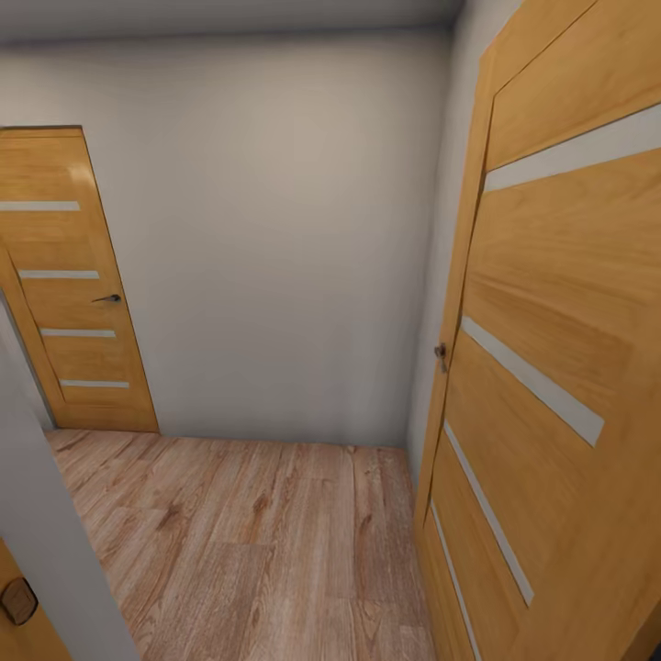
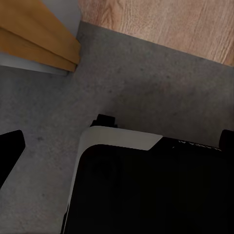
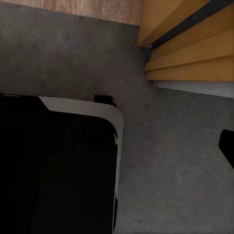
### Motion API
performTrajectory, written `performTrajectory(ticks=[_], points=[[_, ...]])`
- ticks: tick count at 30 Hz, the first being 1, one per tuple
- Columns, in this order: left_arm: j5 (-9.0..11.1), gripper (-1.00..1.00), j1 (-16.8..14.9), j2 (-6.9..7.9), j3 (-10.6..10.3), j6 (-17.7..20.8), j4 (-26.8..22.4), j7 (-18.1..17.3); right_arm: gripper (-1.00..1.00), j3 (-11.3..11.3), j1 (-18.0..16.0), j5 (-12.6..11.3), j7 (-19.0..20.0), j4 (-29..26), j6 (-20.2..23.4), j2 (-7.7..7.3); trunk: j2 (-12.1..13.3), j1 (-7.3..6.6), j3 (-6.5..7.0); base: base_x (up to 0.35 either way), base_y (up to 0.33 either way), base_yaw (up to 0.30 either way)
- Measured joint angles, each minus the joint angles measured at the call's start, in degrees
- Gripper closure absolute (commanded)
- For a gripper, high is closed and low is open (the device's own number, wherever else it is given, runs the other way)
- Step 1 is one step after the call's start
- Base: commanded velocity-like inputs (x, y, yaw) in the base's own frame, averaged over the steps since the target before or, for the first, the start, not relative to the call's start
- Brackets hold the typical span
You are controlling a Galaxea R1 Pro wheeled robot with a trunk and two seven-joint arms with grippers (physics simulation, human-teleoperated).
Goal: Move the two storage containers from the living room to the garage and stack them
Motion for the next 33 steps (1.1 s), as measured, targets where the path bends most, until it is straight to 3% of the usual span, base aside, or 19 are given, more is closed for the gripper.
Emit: performTrajectory(ticks=[5, 22, 33], points=[[0.0, -1.00, 0.0, 0.01, 0.0, 0.0, 0.0, 0.0, -1.00, 0.0, 0.0, 0.0, 0.0, 0.0, 0.0, 0.04, 0.0, -0.01, 0.00, 0.100, 0.001, 0.000], [0.1, -1.00, 0.0, 0.08, 0.0, 0.0, 0.0, 0.0, -1.00, 0.1, 0.0, 0.0, 0.0, 0.0, -0.1, 0.04, 0.0, -0.03, 0.00, 0.306, 0.000, 0.000], [0.1, -1.00, 0.0, 0.08, 0.0, 0.0, 0.0, 0.0, -1.00, 0.0, 0.0, -0.1, 0.0, 0.0, 0.0, 0.03, 0.0, 0.00, 0.00, 0.046, 0.003, 0.000]])
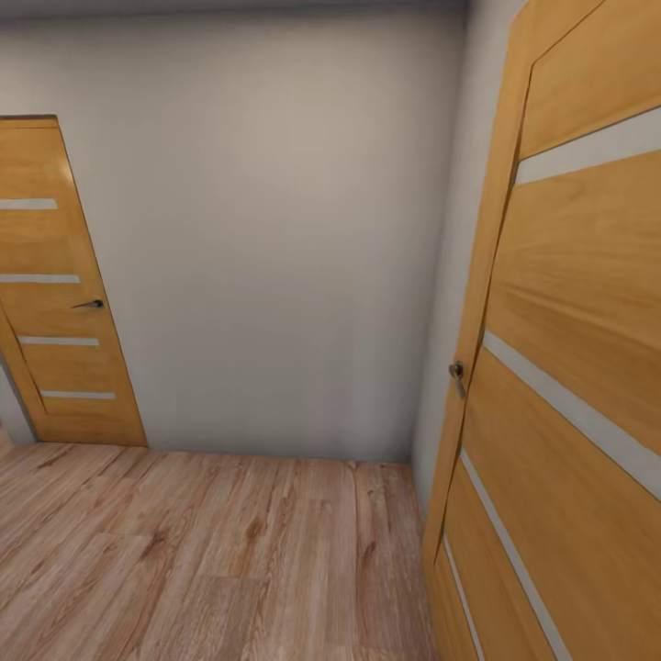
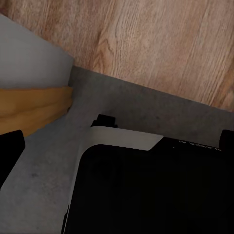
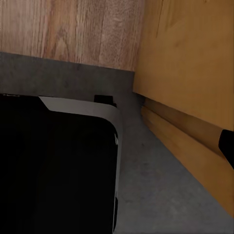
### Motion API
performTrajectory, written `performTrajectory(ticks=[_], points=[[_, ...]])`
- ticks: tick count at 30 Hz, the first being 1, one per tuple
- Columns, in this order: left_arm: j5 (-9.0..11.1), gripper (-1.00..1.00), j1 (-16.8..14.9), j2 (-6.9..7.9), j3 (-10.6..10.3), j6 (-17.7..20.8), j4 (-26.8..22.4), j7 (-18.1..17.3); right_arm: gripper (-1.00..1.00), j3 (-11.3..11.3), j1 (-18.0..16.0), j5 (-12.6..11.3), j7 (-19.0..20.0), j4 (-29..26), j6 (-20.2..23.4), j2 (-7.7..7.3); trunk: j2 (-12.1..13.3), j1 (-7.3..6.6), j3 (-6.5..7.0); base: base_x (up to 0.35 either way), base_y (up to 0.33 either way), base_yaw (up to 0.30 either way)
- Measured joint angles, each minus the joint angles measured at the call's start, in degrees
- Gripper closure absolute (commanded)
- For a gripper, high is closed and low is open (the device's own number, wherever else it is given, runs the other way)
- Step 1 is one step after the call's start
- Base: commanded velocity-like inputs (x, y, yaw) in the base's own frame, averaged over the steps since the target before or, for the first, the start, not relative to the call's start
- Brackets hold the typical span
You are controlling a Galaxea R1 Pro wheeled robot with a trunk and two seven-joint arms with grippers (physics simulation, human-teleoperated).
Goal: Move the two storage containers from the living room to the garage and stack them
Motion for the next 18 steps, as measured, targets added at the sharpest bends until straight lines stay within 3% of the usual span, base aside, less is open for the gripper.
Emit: performTrajectory(ticks=[6, 18], points=[[0.0, -1.00, 0.0, -0.01, 0.0, 0.0, 0.0, 0.0, -1.00, 0.0, 0.0, 0.0, 0.0, 0.0, 0.0, 0.01, 0.0, 0.00, 0.00, 0.055, 0.125, 0.000], [0.0, -1.00, 0.0, -0.09, 0.0, 0.0, 0.0, 0.0, -1.00, 0.0, 0.0, 0.0, 0.0, 0.0, 0.0, 0.01, 0.0, -0.01, 0.00, 0.017, 0.010, 0.000]])
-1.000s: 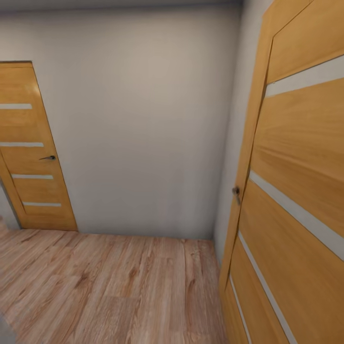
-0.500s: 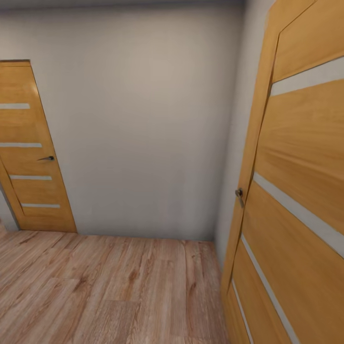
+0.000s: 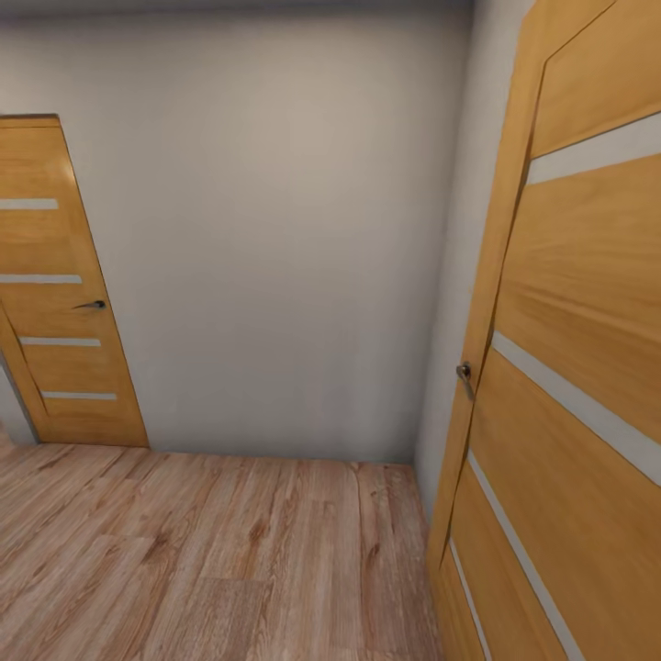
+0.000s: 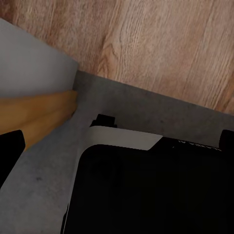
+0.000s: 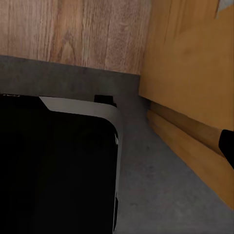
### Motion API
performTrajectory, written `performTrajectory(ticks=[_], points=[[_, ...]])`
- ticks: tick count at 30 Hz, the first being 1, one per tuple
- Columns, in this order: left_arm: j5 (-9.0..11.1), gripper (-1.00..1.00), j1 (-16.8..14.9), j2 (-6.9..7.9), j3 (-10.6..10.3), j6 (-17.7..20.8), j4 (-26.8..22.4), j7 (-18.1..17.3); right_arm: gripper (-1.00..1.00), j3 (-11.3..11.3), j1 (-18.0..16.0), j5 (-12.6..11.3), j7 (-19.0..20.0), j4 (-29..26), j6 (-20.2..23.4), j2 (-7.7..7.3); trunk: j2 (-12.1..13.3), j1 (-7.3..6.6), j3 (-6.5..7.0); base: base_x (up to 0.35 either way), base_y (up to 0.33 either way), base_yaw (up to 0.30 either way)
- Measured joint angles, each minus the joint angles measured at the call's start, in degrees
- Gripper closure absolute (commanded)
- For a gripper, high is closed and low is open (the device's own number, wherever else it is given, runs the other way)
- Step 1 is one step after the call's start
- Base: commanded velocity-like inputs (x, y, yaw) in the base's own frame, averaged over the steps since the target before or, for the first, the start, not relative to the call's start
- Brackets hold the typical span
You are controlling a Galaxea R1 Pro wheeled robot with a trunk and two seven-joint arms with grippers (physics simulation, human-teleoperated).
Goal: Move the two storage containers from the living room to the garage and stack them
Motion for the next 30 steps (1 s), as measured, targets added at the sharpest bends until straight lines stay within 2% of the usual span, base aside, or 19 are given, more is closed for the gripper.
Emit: performTrajectory(ticks=[13, 23, 30], points=[[0.0, -1.00, 0.0, 0.09, 0.0, 0.0, 0.0, 0.0, -1.00, 0.0, 0.0, 0.0, 0.0, 0.0, 0.0, -0.01, 0.0, -0.02, 0.00, 0.301, 0.000, 0.000], [0.0, -1.00, 0.0, 0.09, 0.0, 0.0, 0.0, 0.0, -1.00, 0.0, 0.0, 0.0, 0.0, 0.0, 0.0, 0.52, 0.0, -0.02, 0.00, 0.314, 0.000, 0.000], [0.0, -1.00, 0.0, 0.09, 0.0, 0.0, 0.0, 0.0, -1.00, 0.0, 0.0, 0.0, 0.0, 0.0, -0.1, 0.39, 0.0, -0.01, 0.00, 0.141, 0.000, 0.114]])
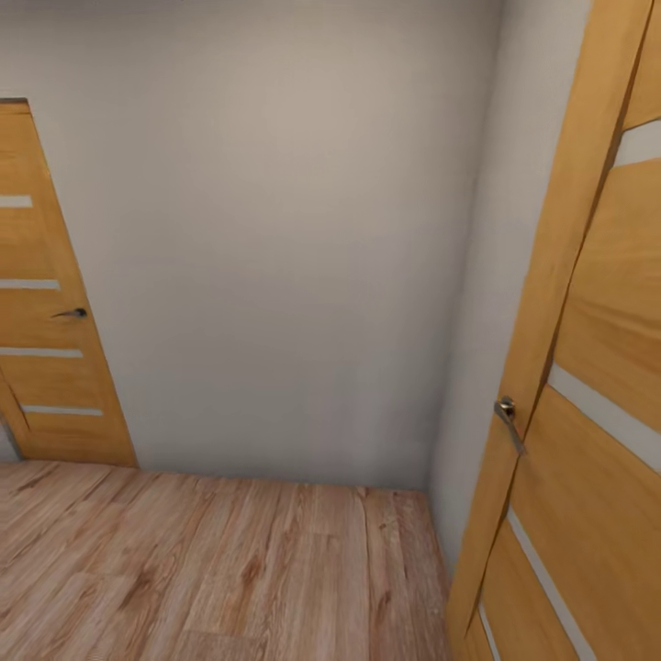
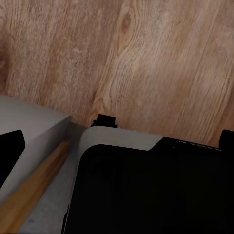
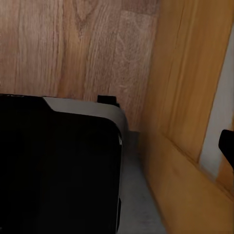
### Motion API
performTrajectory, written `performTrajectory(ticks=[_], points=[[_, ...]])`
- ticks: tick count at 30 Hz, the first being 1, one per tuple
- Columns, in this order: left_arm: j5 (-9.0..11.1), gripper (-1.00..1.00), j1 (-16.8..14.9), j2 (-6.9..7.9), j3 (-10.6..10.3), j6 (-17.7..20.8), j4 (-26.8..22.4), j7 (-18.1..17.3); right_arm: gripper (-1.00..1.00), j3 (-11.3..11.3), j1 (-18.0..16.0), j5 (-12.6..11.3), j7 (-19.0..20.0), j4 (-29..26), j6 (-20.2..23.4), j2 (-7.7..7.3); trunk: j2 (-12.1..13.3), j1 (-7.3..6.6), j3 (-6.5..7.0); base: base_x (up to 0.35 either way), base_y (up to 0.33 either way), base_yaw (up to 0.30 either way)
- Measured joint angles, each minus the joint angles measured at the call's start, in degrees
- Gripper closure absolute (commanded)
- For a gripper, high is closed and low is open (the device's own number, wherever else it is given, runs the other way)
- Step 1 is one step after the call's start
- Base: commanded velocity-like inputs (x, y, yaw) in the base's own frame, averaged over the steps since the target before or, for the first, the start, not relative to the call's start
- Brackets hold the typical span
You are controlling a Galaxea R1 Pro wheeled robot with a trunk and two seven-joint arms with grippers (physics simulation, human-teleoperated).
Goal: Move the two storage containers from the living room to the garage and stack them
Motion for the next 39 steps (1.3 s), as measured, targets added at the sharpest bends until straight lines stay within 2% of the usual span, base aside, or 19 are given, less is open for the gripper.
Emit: performTrajectory(ticks=[6, 23, 39], points=[[0.0, -1.00, 0.0, 0.00, 0.0, 0.0, 0.0, 0.0, -1.00, 0.0, 0.0, 0.0, 0.0, 0.0, 0.0, -0.09, 0.0, 0.01, 0.00, 0.009, 0.000, 0.155], [0.0, -1.00, 0.0, 0.00, 0.0, 0.0, 0.0, 0.0, -1.00, 0.1, 0.0, -0.1, 0.0, 0.0, 0.1, -0.31, 0.0, 0.01, 0.00, 0.009, 0.000, 0.005], [0.0, -1.00, 0.0, 0.00, 0.1, 0.0, 0.0, 0.0, -1.00, -0.1, 0.0, 0.1, 0.0, 0.0, 0.1, 0.06, 0.0, -0.02, 0.00, 0.313, 0.000, 0.000]])
